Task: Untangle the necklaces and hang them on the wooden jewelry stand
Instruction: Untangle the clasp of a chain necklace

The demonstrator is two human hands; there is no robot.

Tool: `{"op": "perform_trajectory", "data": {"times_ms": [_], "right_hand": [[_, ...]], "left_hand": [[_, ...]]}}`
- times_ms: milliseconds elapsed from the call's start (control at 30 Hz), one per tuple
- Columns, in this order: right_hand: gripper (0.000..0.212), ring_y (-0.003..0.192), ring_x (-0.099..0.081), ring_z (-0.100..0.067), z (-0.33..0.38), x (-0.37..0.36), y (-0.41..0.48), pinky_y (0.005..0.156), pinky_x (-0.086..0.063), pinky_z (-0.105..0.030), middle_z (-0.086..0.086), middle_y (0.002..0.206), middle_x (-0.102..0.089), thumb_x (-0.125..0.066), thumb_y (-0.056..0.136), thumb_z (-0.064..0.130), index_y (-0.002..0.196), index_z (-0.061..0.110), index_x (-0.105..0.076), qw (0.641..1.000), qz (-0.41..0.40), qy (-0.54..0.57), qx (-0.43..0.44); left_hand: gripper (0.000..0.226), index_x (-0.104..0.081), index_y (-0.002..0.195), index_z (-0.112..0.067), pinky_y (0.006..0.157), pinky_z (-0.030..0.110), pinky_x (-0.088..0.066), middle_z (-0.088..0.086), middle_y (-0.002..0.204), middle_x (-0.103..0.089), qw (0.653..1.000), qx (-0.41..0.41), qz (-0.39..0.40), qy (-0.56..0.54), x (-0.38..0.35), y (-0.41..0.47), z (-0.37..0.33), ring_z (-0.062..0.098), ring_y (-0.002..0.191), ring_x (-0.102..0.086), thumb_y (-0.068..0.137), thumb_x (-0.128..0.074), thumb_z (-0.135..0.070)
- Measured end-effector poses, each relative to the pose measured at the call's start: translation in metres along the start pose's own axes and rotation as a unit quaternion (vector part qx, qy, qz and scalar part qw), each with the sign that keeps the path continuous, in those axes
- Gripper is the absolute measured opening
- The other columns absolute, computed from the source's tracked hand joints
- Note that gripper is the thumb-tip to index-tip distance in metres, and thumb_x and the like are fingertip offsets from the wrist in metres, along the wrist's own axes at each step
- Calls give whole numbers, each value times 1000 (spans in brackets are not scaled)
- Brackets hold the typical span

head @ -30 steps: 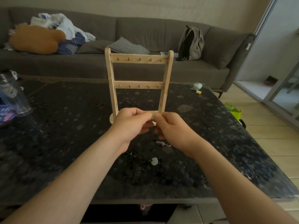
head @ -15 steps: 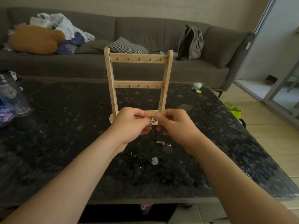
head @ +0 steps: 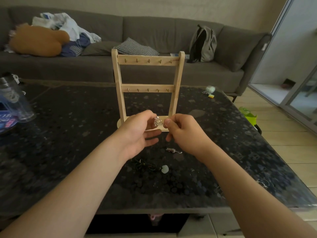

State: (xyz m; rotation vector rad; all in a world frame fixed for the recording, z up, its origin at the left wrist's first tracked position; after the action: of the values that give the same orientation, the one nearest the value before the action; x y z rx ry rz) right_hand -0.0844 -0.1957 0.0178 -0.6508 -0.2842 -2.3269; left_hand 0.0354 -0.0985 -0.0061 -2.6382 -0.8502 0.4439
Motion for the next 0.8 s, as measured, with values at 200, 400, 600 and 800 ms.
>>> {"op": "perform_trajectory", "data": {"times_ms": [200,400,600,800], "right_hand": [[29,78,-61,-19,-3,-10,-1,75,-53,-37,-3,81,-67,-44,115,32,113,17,-69,994,12,105,-30],[30,74,-62,-13,-4,-10,-2,73,-52,-32,-1,79,-65,-48,114,27,109,9,-71,986,7,159,-46],[30,78,-66,-15,-5,-18,-2,76,-52,-34,-4,89,-67,-47,114,28,111,14,-73,975,47,209,-61],[16,75,-65,-8,-1,-13,-4,71,-55,-25,-1,84,-70,-68,103,23,102,9,-75,985,56,159,-32]], "left_hand": [[30,-68,119,-14,81,43,-56,11,111,-73,998,19,39,-54,-8,-1,3,26,100,-71,110,-57,-40],[24,-74,112,-13,93,44,-58,7,103,-75,998,-25,39,-53,-9,-5,-7,22,97,-70,108,-63,-33],[30,-80,102,-20,94,42,-53,4,102,-77,997,3,64,-32,-14,-7,-2,24,102,-69,105,-62,-44],[26,-83,97,-18,116,53,-44,8,116,-78,997,-24,75,-10,-15,-12,-9,31,123,-67,100,-64,-35]]}}
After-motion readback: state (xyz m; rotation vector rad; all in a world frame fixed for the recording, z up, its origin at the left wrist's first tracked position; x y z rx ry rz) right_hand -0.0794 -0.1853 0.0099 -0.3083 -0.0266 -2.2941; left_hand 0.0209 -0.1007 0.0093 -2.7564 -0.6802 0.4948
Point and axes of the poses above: each hand's wrist, its own y-axis towards the middle knuckle, its own x-axis out of the back of the hand, z = x × y, the point moved 9 cm from there along y, towards the middle knuckle
